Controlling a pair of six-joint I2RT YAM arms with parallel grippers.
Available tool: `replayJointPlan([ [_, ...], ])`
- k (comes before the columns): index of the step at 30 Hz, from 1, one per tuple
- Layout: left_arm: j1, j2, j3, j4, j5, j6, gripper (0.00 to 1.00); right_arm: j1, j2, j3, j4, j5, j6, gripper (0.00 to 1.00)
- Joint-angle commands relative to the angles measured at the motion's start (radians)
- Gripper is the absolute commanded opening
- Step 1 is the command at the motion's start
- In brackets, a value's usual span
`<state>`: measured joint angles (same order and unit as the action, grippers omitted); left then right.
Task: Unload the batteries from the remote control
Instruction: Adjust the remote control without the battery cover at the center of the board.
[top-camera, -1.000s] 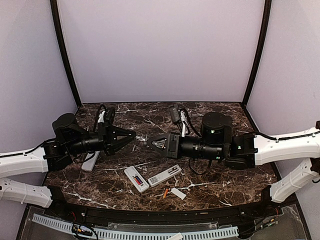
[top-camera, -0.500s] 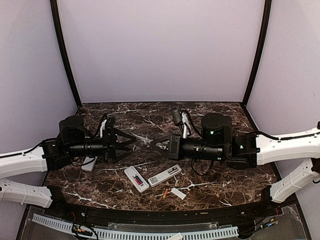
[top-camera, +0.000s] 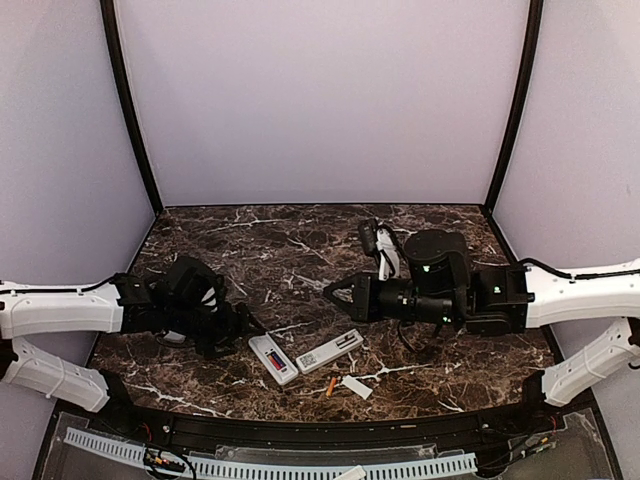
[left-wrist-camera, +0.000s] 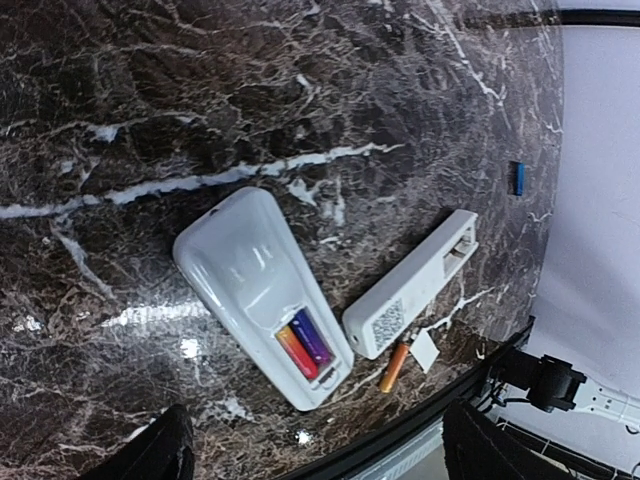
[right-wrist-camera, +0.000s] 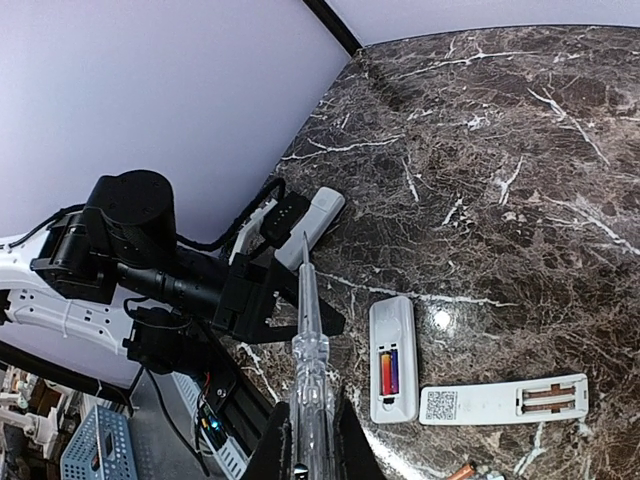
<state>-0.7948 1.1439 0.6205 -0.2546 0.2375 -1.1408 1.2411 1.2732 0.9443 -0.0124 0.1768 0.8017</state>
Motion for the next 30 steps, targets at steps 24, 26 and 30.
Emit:
replayJointPlan([
  [24, 0.003, 0.381, 0.1, 0.099, 0.008, 0.165, 0.81, 0.004, 0.012, 0.017, -0.034, 0.035, 0.008, 0.0],
  [26, 0.003, 0.399, 0.117, 0.093, 0.006, 0.186, 0.8, 0.003, 0.012, 0.017, -0.035, 0.035, 0.008, 0.0],
  [30, 0.003, 0.44, 0.164, 0.057, -0.008, 0.238, 0.78, 0.004, 0.012, 0.014, -0.037, 0.036, 0.011, 0.0],
])
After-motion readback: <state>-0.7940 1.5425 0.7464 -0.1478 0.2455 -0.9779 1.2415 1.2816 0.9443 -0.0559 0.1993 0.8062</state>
